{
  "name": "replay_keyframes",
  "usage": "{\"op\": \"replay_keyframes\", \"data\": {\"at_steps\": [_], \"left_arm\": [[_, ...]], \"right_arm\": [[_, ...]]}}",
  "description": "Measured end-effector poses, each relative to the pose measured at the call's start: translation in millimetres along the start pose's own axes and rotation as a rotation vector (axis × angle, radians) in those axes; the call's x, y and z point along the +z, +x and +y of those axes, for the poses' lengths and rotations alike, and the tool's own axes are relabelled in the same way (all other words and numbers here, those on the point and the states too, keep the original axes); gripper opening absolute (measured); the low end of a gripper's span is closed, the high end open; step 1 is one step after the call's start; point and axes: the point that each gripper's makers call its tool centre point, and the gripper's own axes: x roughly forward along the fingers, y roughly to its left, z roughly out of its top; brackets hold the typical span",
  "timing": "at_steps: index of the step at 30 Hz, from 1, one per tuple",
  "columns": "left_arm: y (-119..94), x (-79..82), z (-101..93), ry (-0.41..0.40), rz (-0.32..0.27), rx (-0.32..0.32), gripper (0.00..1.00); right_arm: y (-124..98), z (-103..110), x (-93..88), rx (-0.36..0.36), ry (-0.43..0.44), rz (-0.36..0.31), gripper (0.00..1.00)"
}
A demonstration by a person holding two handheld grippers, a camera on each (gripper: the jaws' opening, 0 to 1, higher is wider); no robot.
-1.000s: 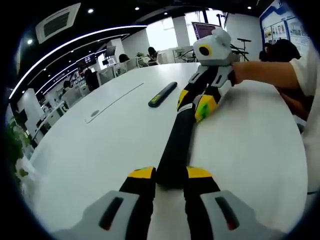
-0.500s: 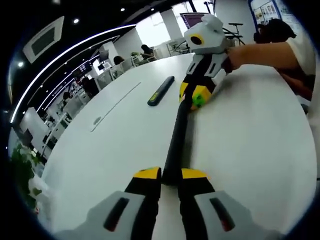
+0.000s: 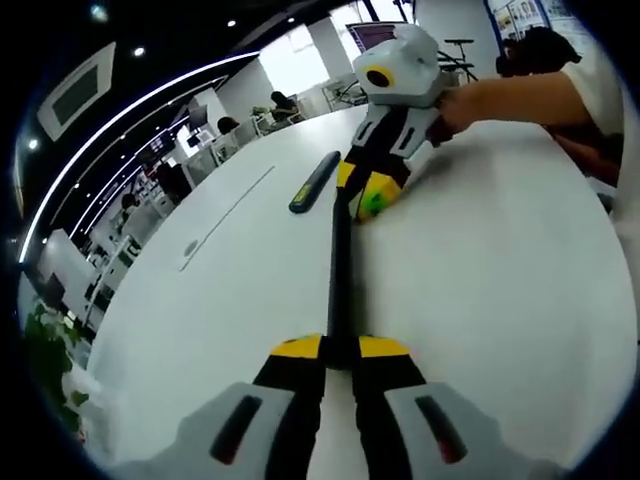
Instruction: Pflip the remote and laser pointer to the front side, press the buttons, and align them neatly on the table
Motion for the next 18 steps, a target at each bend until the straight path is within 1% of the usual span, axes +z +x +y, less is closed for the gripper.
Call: {"op": "replay_keyframes", "data": {"at_steps": [2, 5, 6, 9, 12, 14, 16, 18], "left_arm": [[-0.5, 2.1, -2.7, 0.014, -0.002, -0.003, 0.13], [-1.2, 4.5, -5.7, 0.017, -0.004, -0.005, 0.13], [-1.5, 5.4, -6.9, 0.017, -0.009, -0.009, 0.13], [-2.3, 5.0, -7.6, 0.022, -0.008, -0.015, 0.13], [-1.8, 4.9, -5.9, 0.019, -0.009, -0.012, 0.13], [-1.4, 6.9, -6.9, 0.03, -0.002, 0.002, 0.13], [-1.7, 4.9, -4.1, -0.018, 0.024, 0.025, 0.13], [-1.0, 4.8, -2.4, -0.015, 0.021, 0.023, 0.13]], "right_arm": [[2.2, -4.8, 1.7, -0.016, -0.011, -0.007, 0.21], [4.8, -5.8, 2.9, -0.005, -0.058, -0.021, 0.18], [6.1, -4.8, 1.4, -0.002, -0.072, -0.017, 0.16], [5.4, -2.9, 2.9, 0.011, -0.066, -0.028, 0.14], [3.7, -1.6, 2.2, 0.018, -0.066, -0.023, 0.13], [2.1, -1.7, 1.5, 0.017, -0.047, -0.021, 0.13], [0.9, -0.2, 2.4, 0.014, -0.038, -0.02, 0.13], [0.2, 0.4, 1.8, 0.007, -0.041, -0.016, 0.13]]}}
